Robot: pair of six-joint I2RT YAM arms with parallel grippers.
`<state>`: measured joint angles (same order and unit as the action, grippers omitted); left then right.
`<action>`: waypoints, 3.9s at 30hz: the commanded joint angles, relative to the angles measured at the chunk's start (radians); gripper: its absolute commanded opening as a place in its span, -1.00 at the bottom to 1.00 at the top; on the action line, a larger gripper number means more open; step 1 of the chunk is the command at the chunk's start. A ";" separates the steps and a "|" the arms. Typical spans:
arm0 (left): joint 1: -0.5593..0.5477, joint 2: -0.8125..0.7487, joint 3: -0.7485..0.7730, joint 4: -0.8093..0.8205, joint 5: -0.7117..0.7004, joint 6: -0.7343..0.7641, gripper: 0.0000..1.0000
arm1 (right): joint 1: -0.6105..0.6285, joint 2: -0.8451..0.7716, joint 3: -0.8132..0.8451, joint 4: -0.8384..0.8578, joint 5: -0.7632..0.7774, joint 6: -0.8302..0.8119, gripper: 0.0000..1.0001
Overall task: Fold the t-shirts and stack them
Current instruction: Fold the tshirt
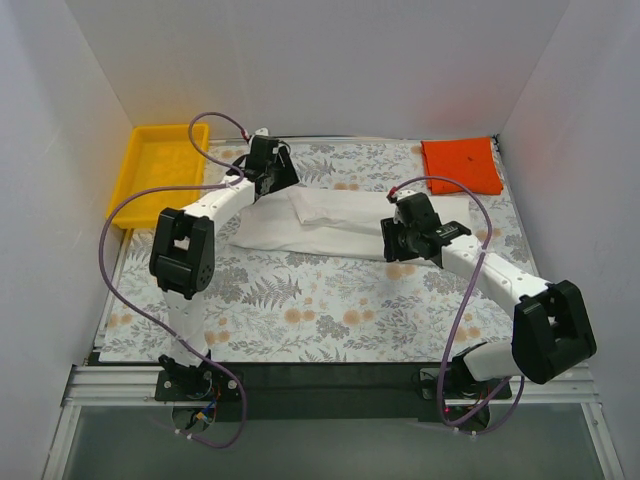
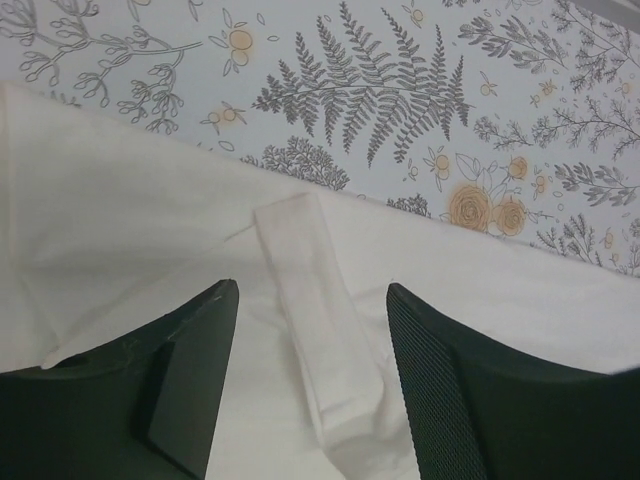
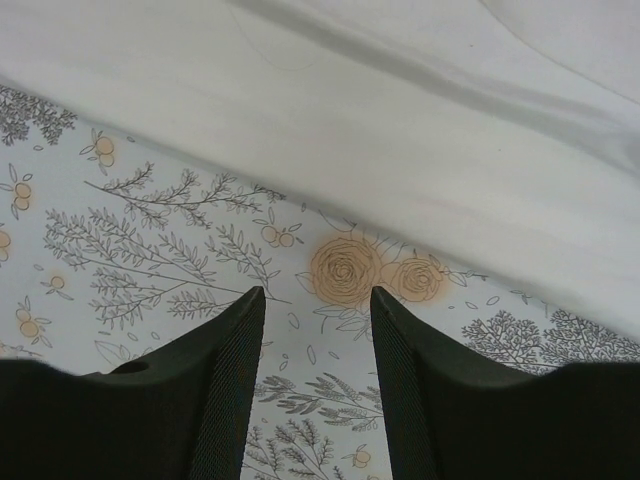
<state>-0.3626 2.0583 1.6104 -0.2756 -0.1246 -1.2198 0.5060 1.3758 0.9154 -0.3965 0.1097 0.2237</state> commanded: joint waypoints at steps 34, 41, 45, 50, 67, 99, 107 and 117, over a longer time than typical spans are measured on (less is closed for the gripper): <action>0.314 -0.651 -0.882 -0.053 0.009 -0.141 -0.52 | -0.454 -0.001 -0.043 -0.011 -0.041 0.089 -0.15; 0.312 -0.704 -0.759 -0.152 0.034 -0.087 -0.11 | -0.483 0.112 0.143 -0.028 -0.065 0.040 -0.17; 0.300 -0.711 -0.704 -0.185 0.080 -0.063 0.03 | -0.495 0.193 0.204 -0.028 -0.084 0.039 -0.17; 0.298 -0.734 -0.702 -0.208 0.117 -0.050 0.06 | -0.527 0.285 0.235 -0.019 -0.087 0.062 -0.18; 0.145 -0.552 -0.587 -0.169 0.266 -0.113 0.06 | -0.584 0.425 0.313 0.059 -0.102 0.054 -0.25; 0.047 -0.244 -0.469 0.065 0.321 -0.399 -0.13 | -0.190 0.187 0.215 0.087 -0.392 0.039 0.00; 0.005 -0.296 -0.569 0.067 0.326 -0.405 -0.38 | -0.175 0.180 0.194 0.104 -0.409 0.051 0.00; -0.004 -0.381 -0.661 0.059 0.292 -0.397 -0.42 | -0.098 0.224 0.226 0.186 -0.520 0.080 -0.03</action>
<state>-0.3630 1.7557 0.9524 -0.2016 0.1921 -1.6283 0.3744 1.5726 1.1099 -0.2855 -0.3305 0.2863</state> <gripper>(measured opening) 0.276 0.490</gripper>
